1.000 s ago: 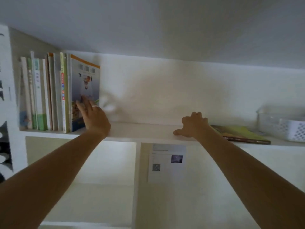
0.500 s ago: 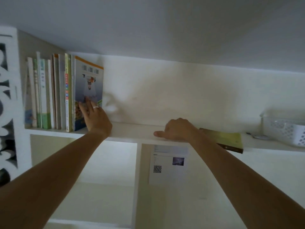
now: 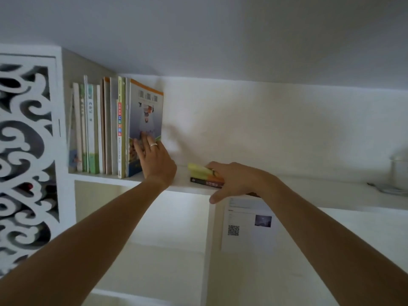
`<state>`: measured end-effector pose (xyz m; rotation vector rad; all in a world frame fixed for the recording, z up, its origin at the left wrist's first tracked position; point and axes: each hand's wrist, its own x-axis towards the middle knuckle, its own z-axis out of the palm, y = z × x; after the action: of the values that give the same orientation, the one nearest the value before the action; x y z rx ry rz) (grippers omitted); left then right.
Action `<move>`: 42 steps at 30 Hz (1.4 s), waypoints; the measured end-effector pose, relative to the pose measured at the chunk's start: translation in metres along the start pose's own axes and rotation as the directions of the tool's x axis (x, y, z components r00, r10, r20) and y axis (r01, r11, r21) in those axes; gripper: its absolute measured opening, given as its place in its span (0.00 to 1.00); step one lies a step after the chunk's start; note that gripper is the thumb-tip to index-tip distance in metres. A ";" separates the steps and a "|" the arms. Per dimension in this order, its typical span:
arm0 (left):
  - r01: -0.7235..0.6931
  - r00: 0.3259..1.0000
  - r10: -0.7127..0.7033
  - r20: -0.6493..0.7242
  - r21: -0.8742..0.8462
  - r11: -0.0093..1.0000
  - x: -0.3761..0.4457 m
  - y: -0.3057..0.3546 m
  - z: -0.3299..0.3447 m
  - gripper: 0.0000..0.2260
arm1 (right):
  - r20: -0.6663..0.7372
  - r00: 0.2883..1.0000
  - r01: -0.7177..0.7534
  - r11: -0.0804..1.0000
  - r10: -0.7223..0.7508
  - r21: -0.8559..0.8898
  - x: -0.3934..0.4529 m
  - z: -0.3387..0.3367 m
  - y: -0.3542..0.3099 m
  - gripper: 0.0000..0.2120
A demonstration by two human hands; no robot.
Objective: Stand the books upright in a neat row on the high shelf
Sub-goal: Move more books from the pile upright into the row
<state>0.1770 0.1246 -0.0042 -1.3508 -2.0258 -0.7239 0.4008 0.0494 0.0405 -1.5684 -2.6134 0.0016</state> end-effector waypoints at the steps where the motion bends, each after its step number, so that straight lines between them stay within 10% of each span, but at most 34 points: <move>1: -0.004 1.000 0.004 -0.013 -0.023 1.000 0.000 -0.001 0.000 0.31 | -0.013 0.999 0.045 0.999 -0.045 -0.006 0.004 0.001 -0.006 0.43; 7: -0.110 0.987 0.104 -0.122 -0.037 0.993 0.007 -0.028 0.006 0.26 | 0.004 0.945 -0.298 0.867 0.327 -0.400 0.024 -0.001 0.001 0.67; 12: -0.191 0.965 0.187 -0.184 -0.003 0.982 0.012 -0.041 0.008 0.23 | 0.224 0.969 -0.032 0.953 0.104 -0.301 0.026 -0.024 0.003 0.41; 20: -0.287 0.904 0.093 -0.417 -0.431 0.856 0.012 -0.047 0.005 0.16 | -0.179 0.977 0.089 0.984 -0.116 -0.152 0.060 -0.018 0.002 0.13; 24: -0.305 0.878 -0.037 -0.477 -0.619 0.724 0.014 -0.048 -0.001 0.11 | -0.690 0.720 0.120 0.967 0.072 0.226 0.091 -0.006 -0.022 0.13; 29: -0.348 0.892 -0.045 -0.450 -0.747 0.567 0.013 -0.054 -0.003 0.10 | -0.741 0.488 0.334 0.686 0.461 0.646 0.127 0.013 -0.108 0.10; 32: -0.411 0.857 -0.078 -0.509 -0.768 0.492 0.010 -0.067 -0.012 0.08 | -0.682 0.600 0.482 0.491 0.418 0.725 0.152 0.037 -0.148 0.14; 35: -0.450 0.764 -0.071 -0.641 -0.608 0.654 0.016 -0.095 -0.010 0.08 | -0.631 0.774 0.574 0.352 0.062 0.739 0.182 0.059 -0.164 0.26; 42: -0.417 0.867 0.076 -0.493 -0.633 0.652 0.031 -0.141 0.019 0.21 | -0.618 0.765 0.536 0.712 -0.183 0.453 0.200 0.062 -0.143 0.64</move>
<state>0.0320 0.1096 -0.0104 -1.6533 -1.1623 -1.6438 0.1765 0.1609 0.0018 -0.6570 -2.1043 0.3057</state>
